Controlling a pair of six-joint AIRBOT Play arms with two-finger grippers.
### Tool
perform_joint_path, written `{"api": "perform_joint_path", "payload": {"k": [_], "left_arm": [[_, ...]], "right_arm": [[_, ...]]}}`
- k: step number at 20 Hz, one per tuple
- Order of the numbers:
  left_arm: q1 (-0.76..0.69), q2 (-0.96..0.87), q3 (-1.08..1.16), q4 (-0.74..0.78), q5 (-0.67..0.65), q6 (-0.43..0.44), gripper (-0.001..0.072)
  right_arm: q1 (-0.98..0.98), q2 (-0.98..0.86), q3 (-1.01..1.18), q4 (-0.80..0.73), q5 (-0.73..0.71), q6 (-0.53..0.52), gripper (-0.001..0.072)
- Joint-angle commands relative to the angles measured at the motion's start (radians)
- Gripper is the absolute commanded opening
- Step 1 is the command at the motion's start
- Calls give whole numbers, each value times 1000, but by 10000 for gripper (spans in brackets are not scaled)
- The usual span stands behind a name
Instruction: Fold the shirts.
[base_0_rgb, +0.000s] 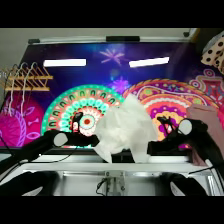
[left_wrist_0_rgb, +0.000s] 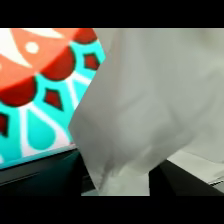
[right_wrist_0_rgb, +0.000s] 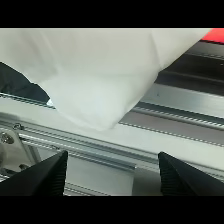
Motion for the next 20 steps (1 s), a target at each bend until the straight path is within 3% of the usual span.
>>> {"api": "perform_joint_path", "payload": {"k": [1,2,3,7,10,14,15,16,17,18,20], "left_arm": [[-4,-21,-2,-45,62,-2,235],[-4,-21,-2,-45,62,-3,101],[-4,-20,-1,-45,62,-3,29],[-3,-5,4,-43,49,2,28],[-3,-1,21,-43,46,70,28],[-2,-1,43,-43,46,80,28],[-2,-1,43,-43,46,80,28],[-2,-1,43,-35,46,80,28],[-2,-1,43,-28,46,80,28],[-2,0,44,-16,46,80,28],[10,0,59,40,22,80,28]], "right_arm": [[31,-1,-49,32,-69,2,683],[71,-1,-65,18,-101,13,683],[117,-1,-83,-5,-142,35,683],[156,-1,-110,-80,-198,124,683],[156,-33,-110,-14,-257,138,682],[196,-155,-110,50,-306,134,660],[209,-187,-110,54,-306,134,601],[219,-209,-110,58,-306,134,496],[225,-218,-109,59,-307,135,243],[225,-214,-108,59,-307,135,53],[224,-184,-90,45,-298,113,50]]}}
